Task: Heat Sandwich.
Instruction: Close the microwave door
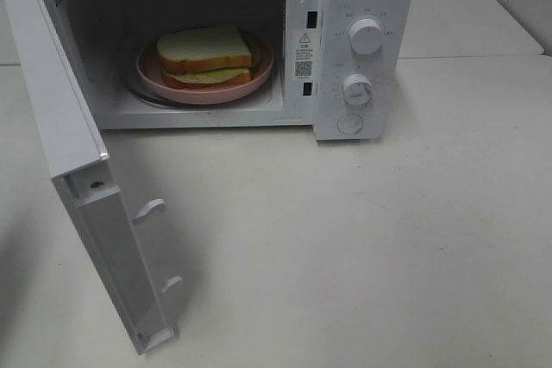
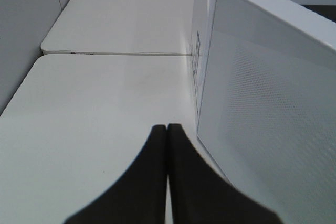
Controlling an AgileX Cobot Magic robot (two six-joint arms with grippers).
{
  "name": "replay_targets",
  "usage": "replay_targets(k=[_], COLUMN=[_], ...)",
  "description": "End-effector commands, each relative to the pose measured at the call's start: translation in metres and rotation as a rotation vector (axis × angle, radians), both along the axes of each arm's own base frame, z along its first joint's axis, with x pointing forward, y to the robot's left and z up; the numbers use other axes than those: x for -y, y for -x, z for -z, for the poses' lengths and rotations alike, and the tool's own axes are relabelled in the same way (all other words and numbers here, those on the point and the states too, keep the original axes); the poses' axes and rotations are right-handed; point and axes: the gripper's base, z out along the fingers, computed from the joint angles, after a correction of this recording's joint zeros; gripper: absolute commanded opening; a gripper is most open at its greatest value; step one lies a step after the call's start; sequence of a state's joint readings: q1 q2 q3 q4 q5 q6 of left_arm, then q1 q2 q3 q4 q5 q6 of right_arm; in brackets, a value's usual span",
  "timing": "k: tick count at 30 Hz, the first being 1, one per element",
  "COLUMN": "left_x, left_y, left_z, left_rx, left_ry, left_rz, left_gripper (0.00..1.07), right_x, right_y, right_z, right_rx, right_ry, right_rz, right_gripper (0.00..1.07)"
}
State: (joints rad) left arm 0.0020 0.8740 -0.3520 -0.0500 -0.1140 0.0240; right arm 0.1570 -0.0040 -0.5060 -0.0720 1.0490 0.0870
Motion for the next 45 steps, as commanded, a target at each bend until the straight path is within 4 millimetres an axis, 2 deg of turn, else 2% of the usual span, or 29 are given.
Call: replay_targets(k=[1,13,24,35,40,43,45], left_x=[0.000,0.004,0.046,0.075,0.085,0.090,0.101], left_y=[-0.013,-0.044,-0.065,-0.071,-0.073,-0.075,-0.079], left_z=[0.005,0.031,0.056,0.081,0.090,0.092,0.090], left_rx=[0.034,0.036,0.123,0.099,0.095,0.091,0.103], left_ry=[0.004,0.000,-0.098,-0.055,-0.023,-0.021,-0.016], left_rz=[-0.007,0.007,0.288,0.390,0.385,0.396,0.426], left_gripper=[0.00,0.00,0.00,0.00,0.00,0.00,0.00], right_x=[0.000,0.000,0.000,0.000,0.000,0.000,0.000], right_y=[0.003,0.003,0.003,0.003,0.003,0.003,0.003], right_z=[0.000,0.000,0.000,0.000,0.000,0.000,0.000], right_rx=[0.036,0.036,0.036,0.036,0.036,0.036,0.036], right_ry=[-0.009,-0.009,-0.009,-0.009,-0.009,-0.009,-0.009], right_rz=[0.005,0.005,0.005,0.005,0.005,0.005,0.005], right_gripper=[0.75,0.75,0.75,0.75,0.75,0.75,0.75])
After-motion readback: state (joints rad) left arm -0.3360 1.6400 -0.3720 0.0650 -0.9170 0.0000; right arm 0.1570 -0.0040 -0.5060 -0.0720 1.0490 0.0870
